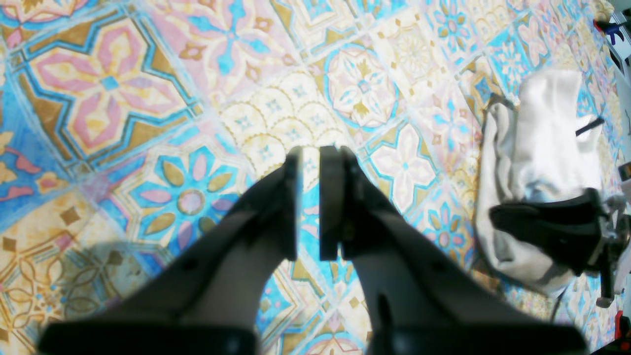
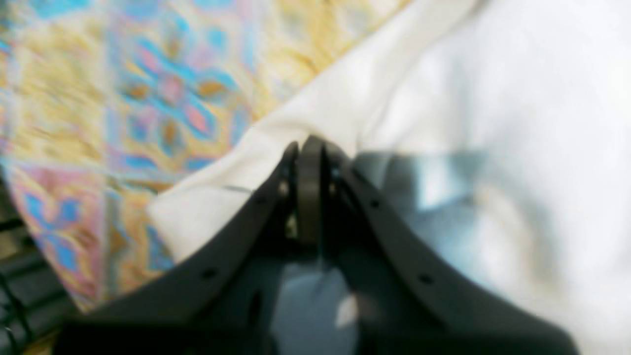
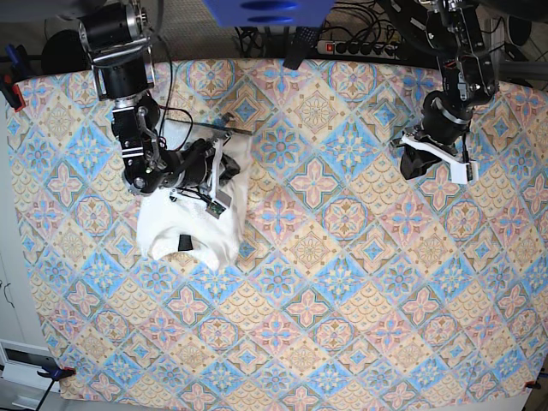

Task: Fold the T-shirt properly
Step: 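Press and tuck the shirt's edge with the right gripper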

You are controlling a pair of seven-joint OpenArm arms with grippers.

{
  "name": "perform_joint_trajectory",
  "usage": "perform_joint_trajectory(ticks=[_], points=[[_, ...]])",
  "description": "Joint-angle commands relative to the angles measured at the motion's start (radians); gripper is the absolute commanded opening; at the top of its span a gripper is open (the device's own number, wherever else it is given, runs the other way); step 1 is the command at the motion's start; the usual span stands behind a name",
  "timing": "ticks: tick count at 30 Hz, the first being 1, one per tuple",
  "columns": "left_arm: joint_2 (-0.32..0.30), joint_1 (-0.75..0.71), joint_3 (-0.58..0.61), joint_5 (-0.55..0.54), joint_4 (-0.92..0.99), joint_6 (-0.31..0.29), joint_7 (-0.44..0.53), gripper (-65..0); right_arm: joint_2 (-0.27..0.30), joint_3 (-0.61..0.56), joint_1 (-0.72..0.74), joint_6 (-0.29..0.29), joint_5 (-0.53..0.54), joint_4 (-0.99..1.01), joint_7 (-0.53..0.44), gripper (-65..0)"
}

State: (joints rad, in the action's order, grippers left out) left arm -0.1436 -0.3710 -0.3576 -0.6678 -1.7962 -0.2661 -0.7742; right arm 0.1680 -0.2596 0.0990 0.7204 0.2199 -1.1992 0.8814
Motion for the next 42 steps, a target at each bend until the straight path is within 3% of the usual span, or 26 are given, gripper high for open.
perform_joint_trajectory(ticks=[1, 10, 18, 27, 34, 42], points=[[-0.004, 0.016, -0.002, -0.014, -0.014, -0.006, 0.02, -60.6, 0.017, 0.003, -0.017, -0.022, -0.064, -0.017, 0.068, -64.8], [-0.003, 0.022, -0.001, -0.013, -0.012, -0.006, 0.02, -60.6, -0.017, -0.094, -0.029, -0.022, -0.064, -0.043, 0.077, -64.9], [-0.003, 0.023, 0.035, -0.01, -0.012, -0.006, 0.02, -60.6, -0.06, -0.106, -0.084, -0.022, -0.066, -0.047, 0.077, -64.9], [-0.003, 0.025, 0.047, -0.008, -0.012, -0.006, 0.02, -60.6, -0.06, -0.148, -0.144, -0.022, -0.064, -0.331, 0.118, -65.0], [-0.003, 0.019, 0.047, -0.01, -0.012, -0.006, 0.02, -60.6, -0.057, -0.025, -0.14, -0.022, -0.064, -0.44, 0.149, -65.0], [-0.003, 0.016, 0.048, -0.011, -0.012, -0.006, 0.02, -60.6, -0.058, 0.055, -0.138, -0.022, -0.064, -0.353, 0.134, -65.0]])
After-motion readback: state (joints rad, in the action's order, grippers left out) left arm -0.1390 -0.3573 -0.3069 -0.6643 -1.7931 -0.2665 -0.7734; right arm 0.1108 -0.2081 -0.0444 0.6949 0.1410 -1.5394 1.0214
